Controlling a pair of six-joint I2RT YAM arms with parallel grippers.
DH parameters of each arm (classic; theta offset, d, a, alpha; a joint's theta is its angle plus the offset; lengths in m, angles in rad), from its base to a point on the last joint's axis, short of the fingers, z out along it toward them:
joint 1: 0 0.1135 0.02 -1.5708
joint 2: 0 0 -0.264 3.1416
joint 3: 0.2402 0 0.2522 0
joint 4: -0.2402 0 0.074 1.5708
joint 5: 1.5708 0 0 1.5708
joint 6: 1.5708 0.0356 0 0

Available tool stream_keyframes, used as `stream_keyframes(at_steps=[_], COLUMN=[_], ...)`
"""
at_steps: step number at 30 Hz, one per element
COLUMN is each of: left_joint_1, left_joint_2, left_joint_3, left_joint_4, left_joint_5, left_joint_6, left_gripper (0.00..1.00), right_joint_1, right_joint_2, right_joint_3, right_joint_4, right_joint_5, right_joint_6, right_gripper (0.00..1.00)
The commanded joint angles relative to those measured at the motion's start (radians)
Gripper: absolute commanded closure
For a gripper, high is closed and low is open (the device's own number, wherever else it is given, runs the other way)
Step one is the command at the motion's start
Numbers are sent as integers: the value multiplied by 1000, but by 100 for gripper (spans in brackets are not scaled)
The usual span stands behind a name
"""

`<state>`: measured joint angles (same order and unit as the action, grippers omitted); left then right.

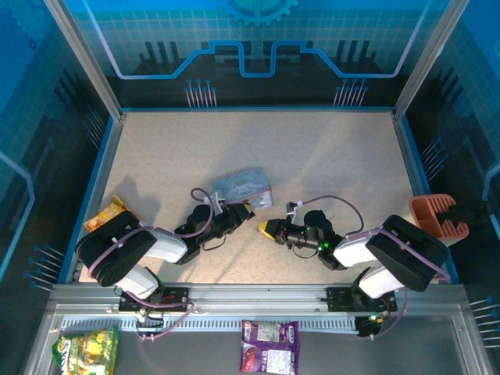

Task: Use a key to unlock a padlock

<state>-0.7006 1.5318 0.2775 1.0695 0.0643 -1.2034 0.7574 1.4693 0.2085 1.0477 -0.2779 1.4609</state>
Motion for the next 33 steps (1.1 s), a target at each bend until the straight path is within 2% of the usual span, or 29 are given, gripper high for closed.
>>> stream_keyframes(at_steps=[1, 33], left_joint_1=[-17, -35], left_joint_2=[-2, 14], left_joint_3=[3, 5], left_joint_4=[105, 158], left_joint_5=[-6, -4], left_joint_6=[-31, -74], left_gripper=[94, 94], right_joint_1=[19, 4], right_joint_2=[-25, 16], right_joint_3=[-12, -7], right_joint_4=[16, 82], right_joint_5=[24, 17], right_joint_6=[10, 1], right_gripper=[100, 100])
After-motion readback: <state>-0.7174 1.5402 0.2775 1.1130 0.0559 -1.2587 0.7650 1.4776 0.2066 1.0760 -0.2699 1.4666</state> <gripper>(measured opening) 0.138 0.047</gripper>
